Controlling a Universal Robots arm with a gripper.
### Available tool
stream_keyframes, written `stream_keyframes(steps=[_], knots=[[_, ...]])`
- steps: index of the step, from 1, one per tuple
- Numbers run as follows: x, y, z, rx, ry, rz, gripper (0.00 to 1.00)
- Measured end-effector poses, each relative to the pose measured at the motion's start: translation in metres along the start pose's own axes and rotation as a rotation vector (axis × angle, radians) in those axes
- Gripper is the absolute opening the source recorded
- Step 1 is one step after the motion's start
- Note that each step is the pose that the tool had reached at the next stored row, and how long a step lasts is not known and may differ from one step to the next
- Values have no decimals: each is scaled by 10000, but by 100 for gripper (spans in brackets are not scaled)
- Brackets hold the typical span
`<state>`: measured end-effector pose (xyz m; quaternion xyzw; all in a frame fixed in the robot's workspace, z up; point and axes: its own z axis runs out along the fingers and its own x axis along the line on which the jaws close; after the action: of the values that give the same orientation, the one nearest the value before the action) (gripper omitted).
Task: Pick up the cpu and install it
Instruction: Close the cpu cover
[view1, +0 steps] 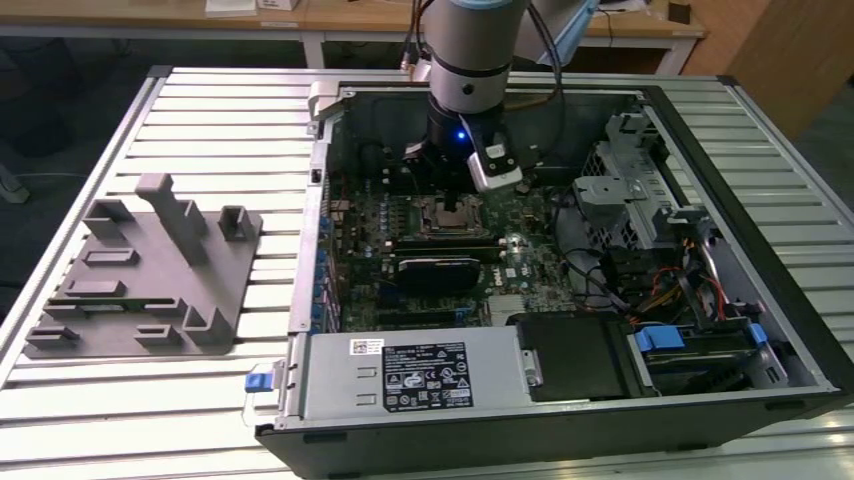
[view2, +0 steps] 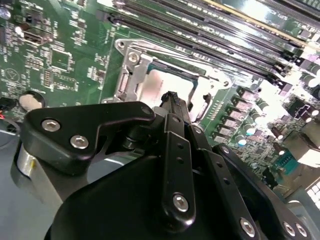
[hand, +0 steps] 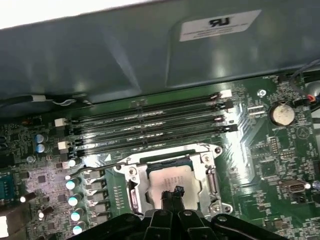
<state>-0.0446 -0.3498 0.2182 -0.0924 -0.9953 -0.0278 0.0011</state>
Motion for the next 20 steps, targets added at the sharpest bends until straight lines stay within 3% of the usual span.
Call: stream_keyframes(steps=[20], knots=[[209, -48, 103, -29, 6, -16, 11]])
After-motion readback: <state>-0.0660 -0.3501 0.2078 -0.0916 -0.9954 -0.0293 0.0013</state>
